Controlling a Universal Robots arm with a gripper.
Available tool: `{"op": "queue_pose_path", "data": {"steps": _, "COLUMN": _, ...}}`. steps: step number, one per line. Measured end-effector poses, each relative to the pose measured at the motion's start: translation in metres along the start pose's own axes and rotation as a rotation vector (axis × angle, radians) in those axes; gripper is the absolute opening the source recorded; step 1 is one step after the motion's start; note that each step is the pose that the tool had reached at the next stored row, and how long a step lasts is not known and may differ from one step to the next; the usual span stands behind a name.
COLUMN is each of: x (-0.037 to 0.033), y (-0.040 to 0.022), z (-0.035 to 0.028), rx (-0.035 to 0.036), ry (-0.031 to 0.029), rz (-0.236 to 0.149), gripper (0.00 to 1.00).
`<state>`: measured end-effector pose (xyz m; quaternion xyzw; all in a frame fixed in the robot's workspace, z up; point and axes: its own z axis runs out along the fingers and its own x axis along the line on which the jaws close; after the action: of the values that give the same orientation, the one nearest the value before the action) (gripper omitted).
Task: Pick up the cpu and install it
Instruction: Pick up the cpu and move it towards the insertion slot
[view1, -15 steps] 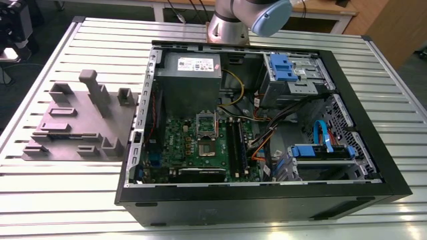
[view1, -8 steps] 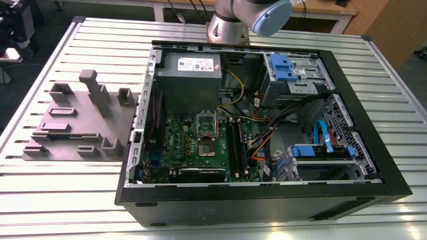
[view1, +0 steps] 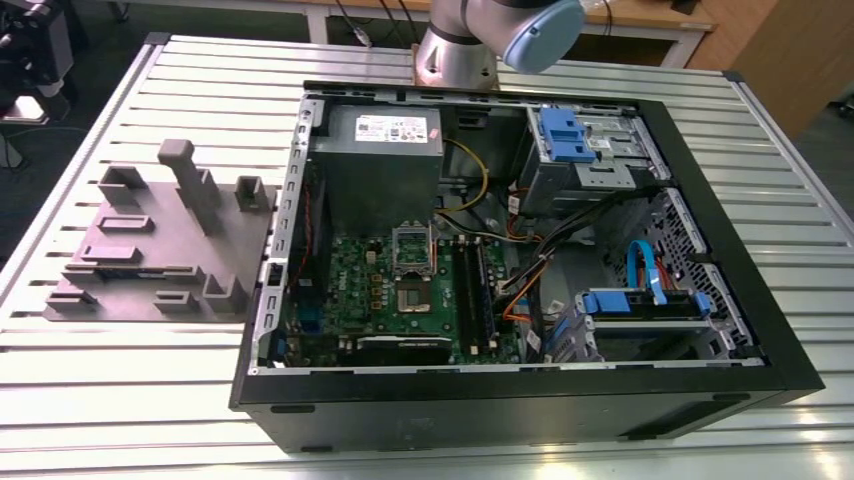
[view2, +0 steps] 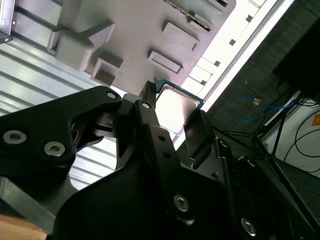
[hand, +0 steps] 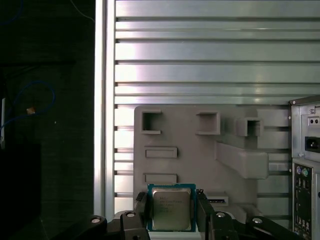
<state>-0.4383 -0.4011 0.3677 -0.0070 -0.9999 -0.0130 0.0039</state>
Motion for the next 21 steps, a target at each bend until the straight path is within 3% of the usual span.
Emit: {"op": "queue_pose_path", "data": {"steps": 21, "x": -0.0052, "y": 0.0001, "z": -0.0001, "rx": 0.0, "ry": 0.0, "rz": 0.0, "gripper": 0.47}}
